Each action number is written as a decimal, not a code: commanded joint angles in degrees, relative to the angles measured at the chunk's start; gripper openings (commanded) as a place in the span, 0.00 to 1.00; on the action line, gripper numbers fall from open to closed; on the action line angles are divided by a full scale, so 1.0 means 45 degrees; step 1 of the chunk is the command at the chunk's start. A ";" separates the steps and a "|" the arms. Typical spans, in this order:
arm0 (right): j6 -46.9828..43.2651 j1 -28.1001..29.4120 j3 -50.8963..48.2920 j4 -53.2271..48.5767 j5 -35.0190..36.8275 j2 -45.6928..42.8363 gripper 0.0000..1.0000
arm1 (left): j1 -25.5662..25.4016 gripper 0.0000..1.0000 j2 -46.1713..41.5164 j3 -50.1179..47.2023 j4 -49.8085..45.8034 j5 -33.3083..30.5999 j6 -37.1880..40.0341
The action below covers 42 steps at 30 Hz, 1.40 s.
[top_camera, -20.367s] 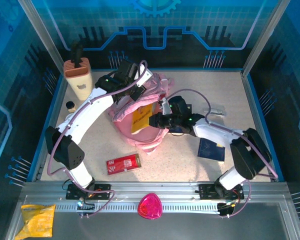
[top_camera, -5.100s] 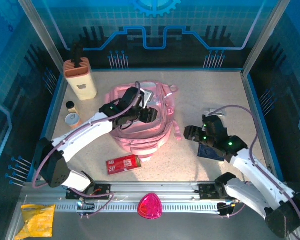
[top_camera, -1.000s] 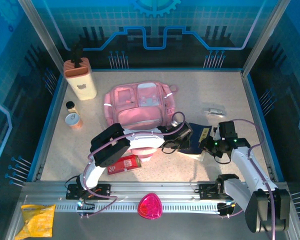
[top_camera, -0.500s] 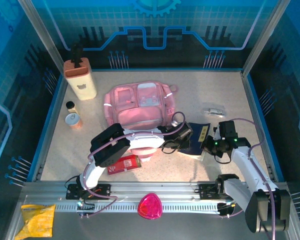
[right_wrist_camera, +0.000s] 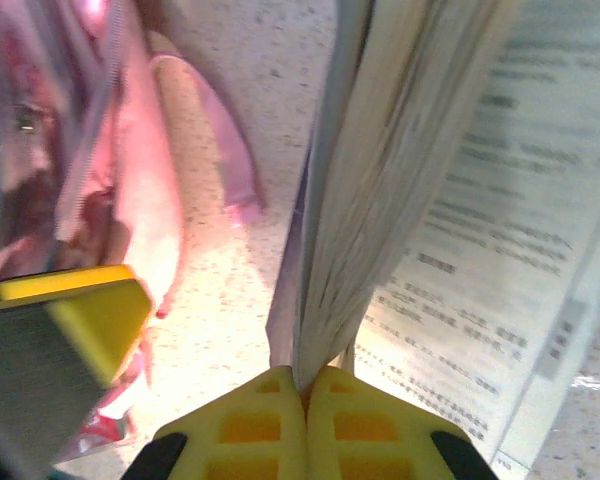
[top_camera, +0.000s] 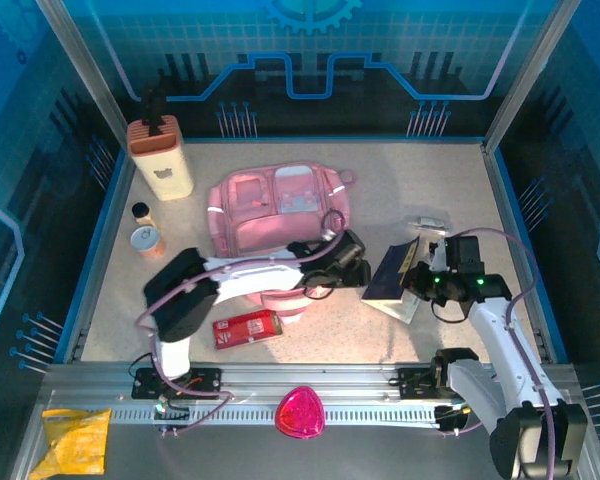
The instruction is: Pack books, pencil case, and school supplies into a backpack
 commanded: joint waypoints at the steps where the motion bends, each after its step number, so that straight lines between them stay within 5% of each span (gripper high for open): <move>1: 0.0064 0.0147 0.0962 -0.0315 -0.1213 -0.0369 0.00 | 0.0719 0.72 -0.2238 -0.1408 0.1071 0.0638 -0.0463; 10: 0.0973 0.1516 0.2713 0.0197 -0.2500 -0.0613 0.00 | 0.2163 0.89 -0.5561 -0.4694 0.3937 0.2391 -0.2454; 20: 0.3001 0.3734 0.3089 0.3166 -0.3504 -0.0331 0.00 | 0.2721 0.95 -0.5669 -0.5540 0.7619 0.3882 -0.3979; 24: 0.3277 0.3944 0.2376 0.3826 -0.3401 -0.0294 0.00 | 0.2731 0.76 -0.5930 -0.6040 1.0276 0.4440 -0.4648; 37: 0.2851 0.3943 0.1727 0.4482 -0.3443 0.0108 0.00 | 0.2706 0.14 -0.7494 -0.5871 0.8079 0.3619 -0.4013; 42: 0.2902 0.3867 0.1441 0.4274 -0.3227 -0.0217 0.46 | 0.2711 0.00 -0.7694 -0.5213 0.7428 0.3501 -0.3656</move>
